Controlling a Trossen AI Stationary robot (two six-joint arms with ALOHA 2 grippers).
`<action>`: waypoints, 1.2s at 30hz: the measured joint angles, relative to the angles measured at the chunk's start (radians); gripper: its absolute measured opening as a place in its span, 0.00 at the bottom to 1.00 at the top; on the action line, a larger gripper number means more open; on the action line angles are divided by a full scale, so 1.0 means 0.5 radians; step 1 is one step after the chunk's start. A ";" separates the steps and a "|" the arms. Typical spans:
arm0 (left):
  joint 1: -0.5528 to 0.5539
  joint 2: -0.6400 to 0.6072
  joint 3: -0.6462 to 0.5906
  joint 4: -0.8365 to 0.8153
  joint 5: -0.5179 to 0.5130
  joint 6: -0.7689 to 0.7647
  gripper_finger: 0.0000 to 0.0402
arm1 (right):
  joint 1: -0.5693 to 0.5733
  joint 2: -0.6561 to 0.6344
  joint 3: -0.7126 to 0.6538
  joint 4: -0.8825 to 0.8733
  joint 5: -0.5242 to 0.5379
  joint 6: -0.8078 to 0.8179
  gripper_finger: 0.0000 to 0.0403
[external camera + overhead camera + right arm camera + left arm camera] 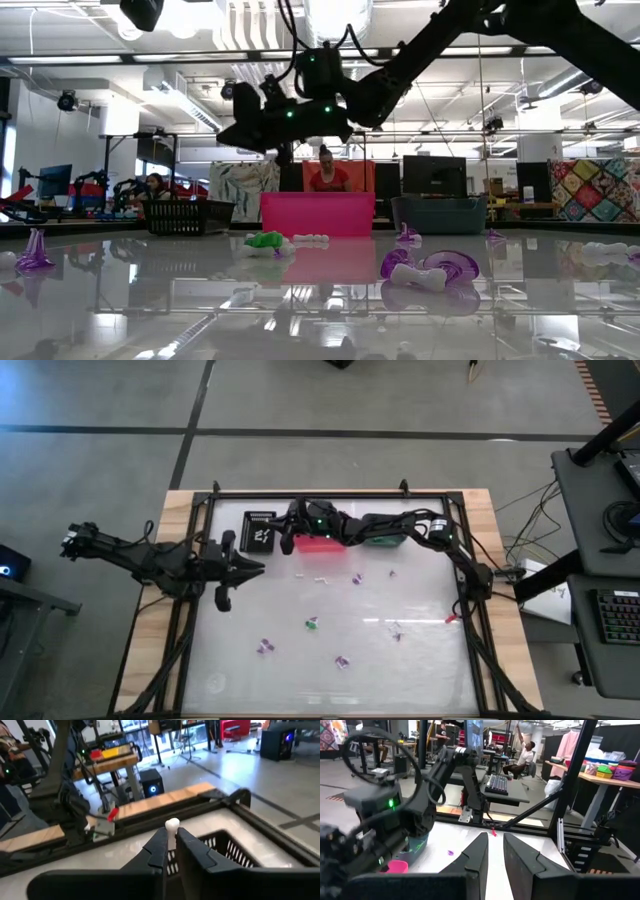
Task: Sort Halloween decoration
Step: Put the white bone toy into the black bin
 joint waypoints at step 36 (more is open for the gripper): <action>0.005 0.603 -0.011 -0.115 -0.196 -0.022 0.11 | 0.319 -1.301 -0.535 -1.601 -0.038 -0.334 0.32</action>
